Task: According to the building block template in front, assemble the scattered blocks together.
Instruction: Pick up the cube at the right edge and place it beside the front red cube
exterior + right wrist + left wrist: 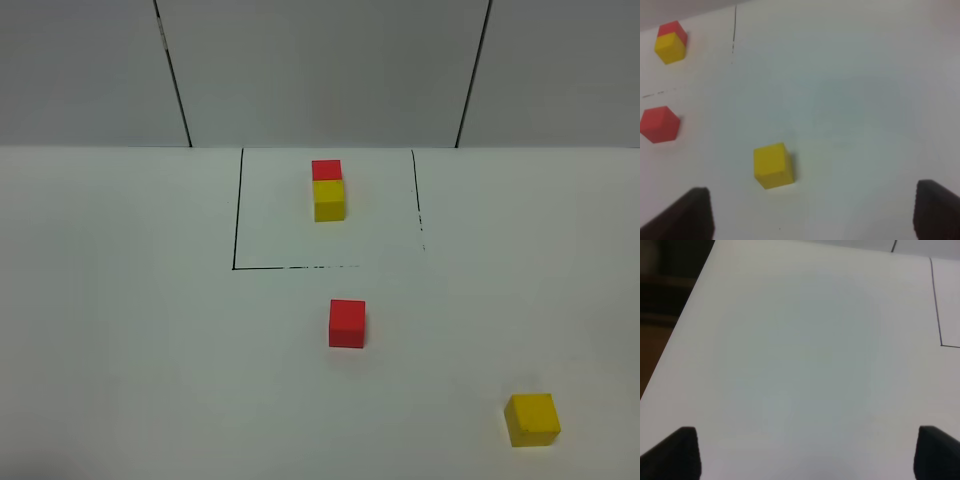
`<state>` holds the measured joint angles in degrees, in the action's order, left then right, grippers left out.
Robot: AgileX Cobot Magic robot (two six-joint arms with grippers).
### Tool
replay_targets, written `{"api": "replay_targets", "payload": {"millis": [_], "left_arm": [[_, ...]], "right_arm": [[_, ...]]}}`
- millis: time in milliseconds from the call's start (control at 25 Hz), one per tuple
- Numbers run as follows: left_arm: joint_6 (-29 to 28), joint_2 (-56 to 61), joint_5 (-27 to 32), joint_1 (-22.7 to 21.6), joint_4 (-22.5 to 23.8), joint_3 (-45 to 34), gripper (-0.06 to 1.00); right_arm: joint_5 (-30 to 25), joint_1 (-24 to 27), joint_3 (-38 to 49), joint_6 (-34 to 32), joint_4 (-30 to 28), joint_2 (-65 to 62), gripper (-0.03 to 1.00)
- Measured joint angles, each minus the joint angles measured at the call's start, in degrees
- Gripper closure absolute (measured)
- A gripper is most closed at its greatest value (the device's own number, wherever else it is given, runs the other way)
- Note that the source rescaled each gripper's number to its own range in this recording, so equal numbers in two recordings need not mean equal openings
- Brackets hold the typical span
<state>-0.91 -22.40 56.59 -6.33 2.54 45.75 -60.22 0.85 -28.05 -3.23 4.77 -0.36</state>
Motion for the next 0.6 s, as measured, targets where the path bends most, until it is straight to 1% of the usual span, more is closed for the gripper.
{"api": "replay_targets", "payload": {"millis": [160, 280, 360, 600], "left_arm": [[0.1, 8.3, 0.8, 1.7, -0.2, -3.7, 0.02], [0.1, 10.9, 1.8, 2.7, -1.8, -6.1, 0.02], [0.3, 11.5, 3.1, 3.0, -3.7, -7.5, 0.02], [5.1, 11.8, 7.5, 3.2, -11.0, -10.0, 0.02]], "right_arm": [[0.0, 0.0, 0.0, -0.1, 0.0, 0.0, 0.34], [0.0, 0.0, 0.0, -0.2, 0.0, 0.0, 0.34], [0.0, 0.0, 0.0, -0.2, 0.0, 0.0, 0.34], [0.0, 0.0, 0.0, -0.2, 0.0, 0.0, 0.34]]}}
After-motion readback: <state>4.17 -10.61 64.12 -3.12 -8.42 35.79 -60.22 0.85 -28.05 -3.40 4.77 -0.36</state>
